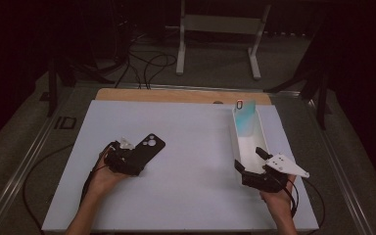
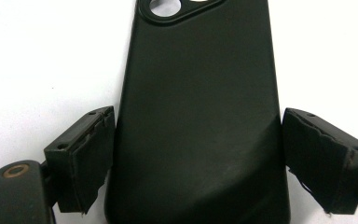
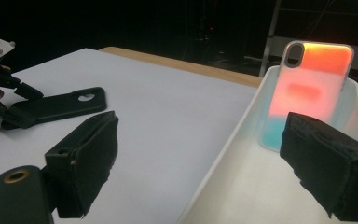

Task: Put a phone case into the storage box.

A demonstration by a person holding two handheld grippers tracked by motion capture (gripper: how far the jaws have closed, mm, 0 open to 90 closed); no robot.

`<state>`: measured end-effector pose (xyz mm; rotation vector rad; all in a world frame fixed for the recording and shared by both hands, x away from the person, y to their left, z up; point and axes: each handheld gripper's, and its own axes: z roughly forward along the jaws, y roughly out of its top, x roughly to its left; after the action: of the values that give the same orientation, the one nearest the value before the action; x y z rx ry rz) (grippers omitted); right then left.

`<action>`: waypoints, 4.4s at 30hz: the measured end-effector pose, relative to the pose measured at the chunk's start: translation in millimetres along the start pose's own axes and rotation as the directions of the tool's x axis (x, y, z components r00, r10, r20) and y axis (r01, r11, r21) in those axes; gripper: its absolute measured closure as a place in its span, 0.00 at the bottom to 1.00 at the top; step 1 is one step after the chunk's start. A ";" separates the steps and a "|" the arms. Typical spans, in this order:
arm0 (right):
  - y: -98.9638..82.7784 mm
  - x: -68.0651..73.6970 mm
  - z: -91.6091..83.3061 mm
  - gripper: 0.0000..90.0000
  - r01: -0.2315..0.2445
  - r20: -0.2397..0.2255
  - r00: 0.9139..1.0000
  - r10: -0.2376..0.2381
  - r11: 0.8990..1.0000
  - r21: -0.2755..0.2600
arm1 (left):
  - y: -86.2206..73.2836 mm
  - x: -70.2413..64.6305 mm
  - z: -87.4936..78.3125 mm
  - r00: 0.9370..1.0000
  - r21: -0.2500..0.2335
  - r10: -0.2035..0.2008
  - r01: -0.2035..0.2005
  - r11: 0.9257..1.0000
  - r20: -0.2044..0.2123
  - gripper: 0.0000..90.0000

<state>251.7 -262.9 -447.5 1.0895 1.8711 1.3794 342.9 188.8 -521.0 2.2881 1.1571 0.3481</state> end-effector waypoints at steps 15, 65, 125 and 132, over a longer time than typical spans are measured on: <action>-0.1 0.4 1.7 0.12 -0.003 -0.007 1.000 0.003 1.000 0.006 | 1.2 -4.1 -2.9 0.999 -0.045 -0.020 0.019 0.999 -0.030 0.18; 62.9 57.5 59.3 0.14 -0.060 -0.285 0.955 0.087 0.993 0.103 | 31.8 -100.9 -87.6 0.965 -0.464 0.258 -0.211 0.861 0.040 0.18; 74.6 98.8 86.4 0.95 -0.122 -0.530 0.820 0.217 0.970 0.210 | 37.6 -113.6 -71.2 0.961 -0.426 0.237 -0.156 0.891 0.145 0.02; 75.1 100.5 83.5 0.95 -0.084 -0.549 0.816 0.180 0.977 0.196 | 36.7 -111.1 -69.1 0.955 -0.413 0.229 -0.134 0.901 0.189 0.02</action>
<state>289.5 -125.2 -399.5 0.9662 2.4003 1.8037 269.5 106.4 -441.7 2.0135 0.6802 0.3374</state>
